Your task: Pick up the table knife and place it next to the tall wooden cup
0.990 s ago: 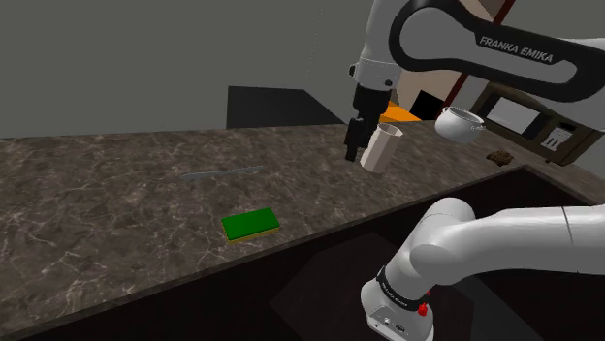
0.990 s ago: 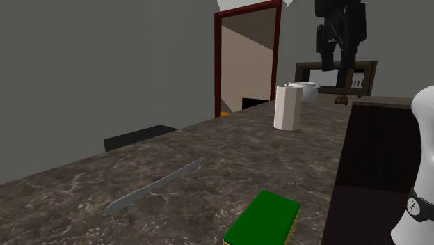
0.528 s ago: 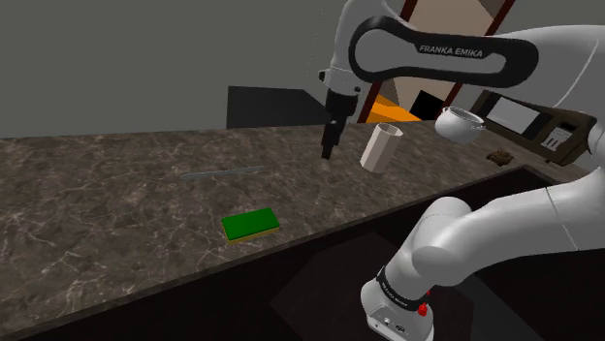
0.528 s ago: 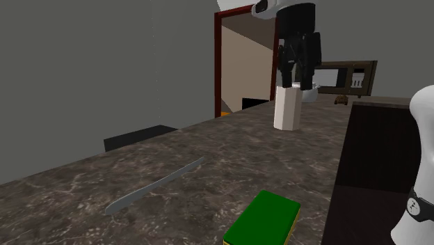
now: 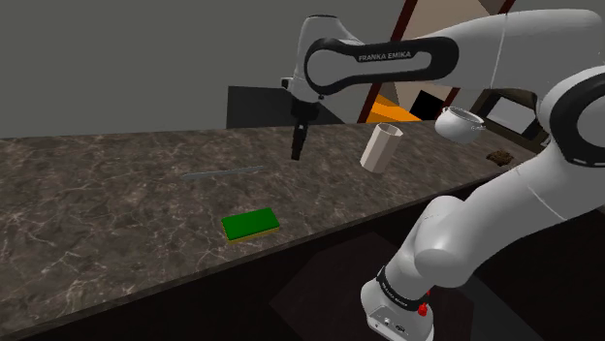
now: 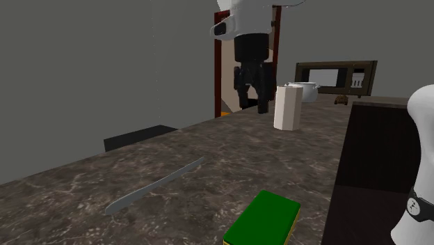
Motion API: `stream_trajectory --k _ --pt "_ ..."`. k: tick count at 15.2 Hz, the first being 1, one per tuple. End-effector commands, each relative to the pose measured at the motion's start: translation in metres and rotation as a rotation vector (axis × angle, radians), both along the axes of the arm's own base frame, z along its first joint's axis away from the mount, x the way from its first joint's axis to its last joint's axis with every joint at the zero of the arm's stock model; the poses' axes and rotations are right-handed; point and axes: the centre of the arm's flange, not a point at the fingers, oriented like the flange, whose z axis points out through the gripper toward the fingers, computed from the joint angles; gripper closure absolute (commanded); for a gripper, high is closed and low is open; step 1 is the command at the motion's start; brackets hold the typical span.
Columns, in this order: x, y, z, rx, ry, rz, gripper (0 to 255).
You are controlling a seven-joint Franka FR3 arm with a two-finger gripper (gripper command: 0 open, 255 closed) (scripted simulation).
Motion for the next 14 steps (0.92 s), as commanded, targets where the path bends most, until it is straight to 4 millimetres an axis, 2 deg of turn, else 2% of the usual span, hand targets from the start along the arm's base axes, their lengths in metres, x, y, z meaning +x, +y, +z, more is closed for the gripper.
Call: stream_trajectory --k 1,7,14 --pt "0.021 0.008 -0.009 0.007 -0.012 0.069 0" --pt "0.082 0.038 -0.041 0.027 -0.041 0.267 0" --pt "0.144 0.088 -0.075 0.052 -0.076 0.497 0"
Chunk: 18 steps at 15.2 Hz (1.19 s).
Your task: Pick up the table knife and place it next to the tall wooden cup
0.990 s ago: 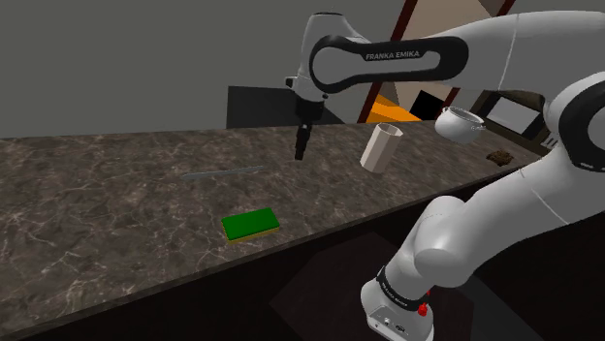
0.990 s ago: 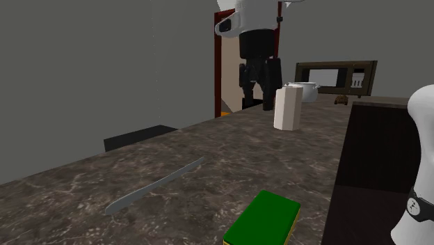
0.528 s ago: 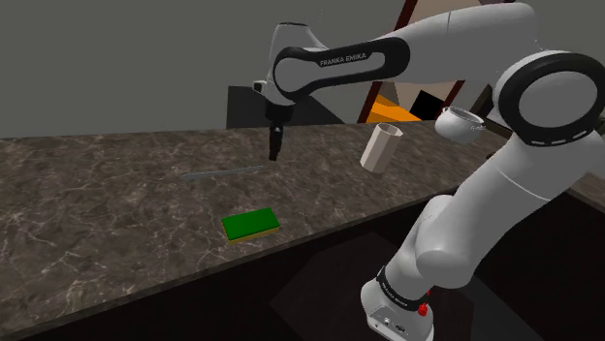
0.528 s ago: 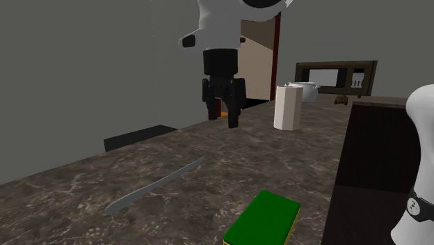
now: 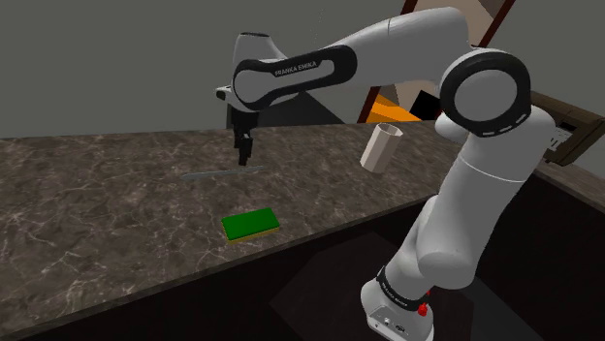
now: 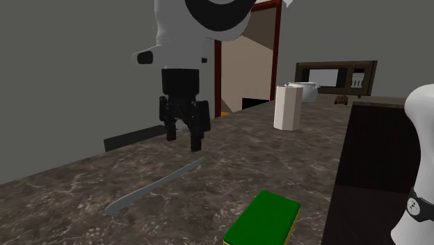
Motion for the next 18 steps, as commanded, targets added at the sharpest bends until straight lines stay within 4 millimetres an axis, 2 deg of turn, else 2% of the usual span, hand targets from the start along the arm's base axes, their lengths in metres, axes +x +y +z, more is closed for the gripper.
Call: stream_trajectory --k 1,4,12,18 --pt "0.02 0.013 -0.01 0.007 -0.011 0.068 0" --pt "0.041 0.038 -0.022 0.017 -0.025 0.161 0" --pt "0.042 0.04 -0.062 0.017 -0.025 0.161 0" --pt "0.042 0.04 -0.062 0.017 -0.025 0.161 0"
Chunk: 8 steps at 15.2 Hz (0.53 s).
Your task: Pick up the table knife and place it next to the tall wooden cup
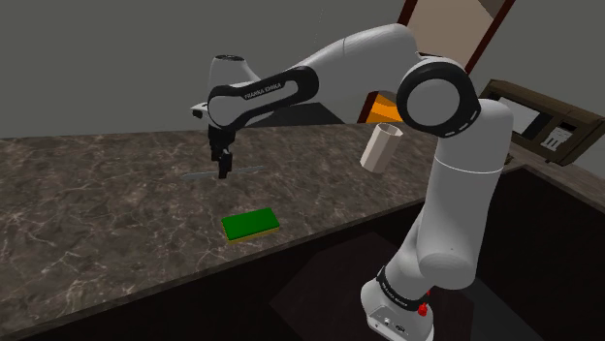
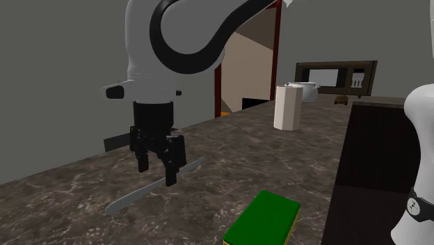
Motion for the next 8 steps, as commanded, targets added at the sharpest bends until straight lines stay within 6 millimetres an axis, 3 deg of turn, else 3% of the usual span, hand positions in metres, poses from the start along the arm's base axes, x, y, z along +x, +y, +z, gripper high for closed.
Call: stream_trajectory --k 1,2,8 --pt "0.0 0.0 0.0 0.0 0.0 0.0 0" --pt "0.0 0.0 0.0 0.0 0.0 0.0 255" --pt "0.0 0.0 0.0 0.0 0.0 0.0 255"
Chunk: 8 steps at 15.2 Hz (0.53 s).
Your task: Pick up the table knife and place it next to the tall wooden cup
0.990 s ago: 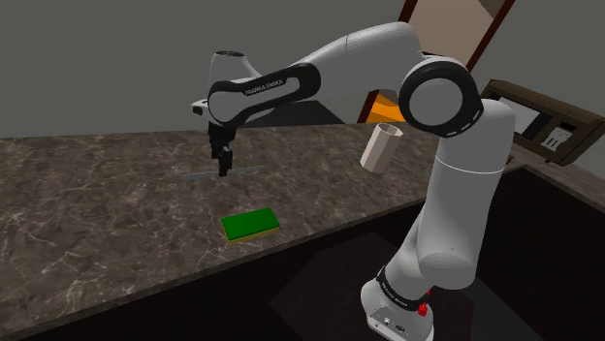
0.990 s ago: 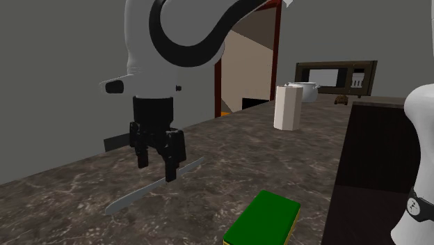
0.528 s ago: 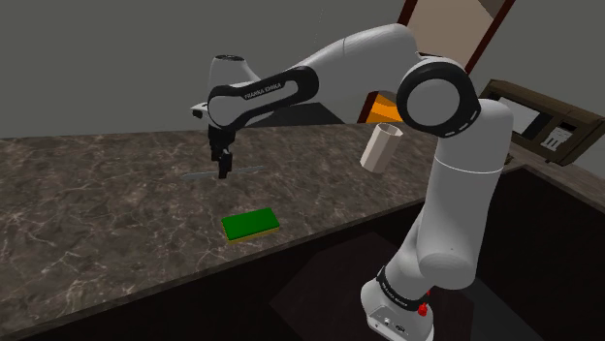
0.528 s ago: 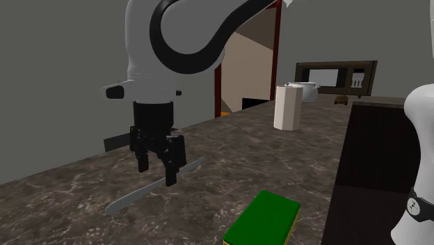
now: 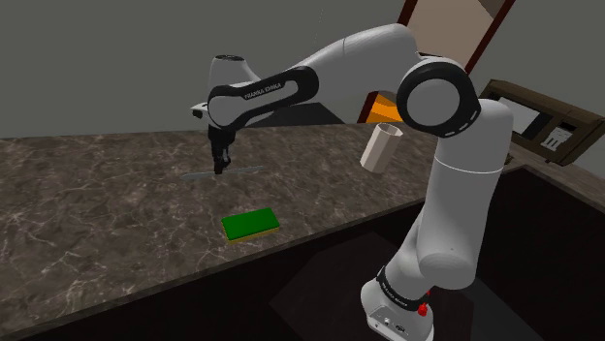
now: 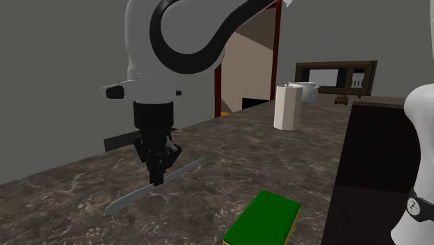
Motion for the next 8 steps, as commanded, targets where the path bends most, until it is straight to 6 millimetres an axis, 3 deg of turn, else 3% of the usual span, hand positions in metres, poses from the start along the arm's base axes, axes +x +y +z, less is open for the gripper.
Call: stream_trajectory --k 1,3,8 --pt "0.0 0.0 0.0 0.0 0.0 0.0 255" --pt "0.0 0.0 0.0 0.0 0.0 0.0 255" --pt "0.0 0.0 0.026 0.0 0.0 0.0 255"
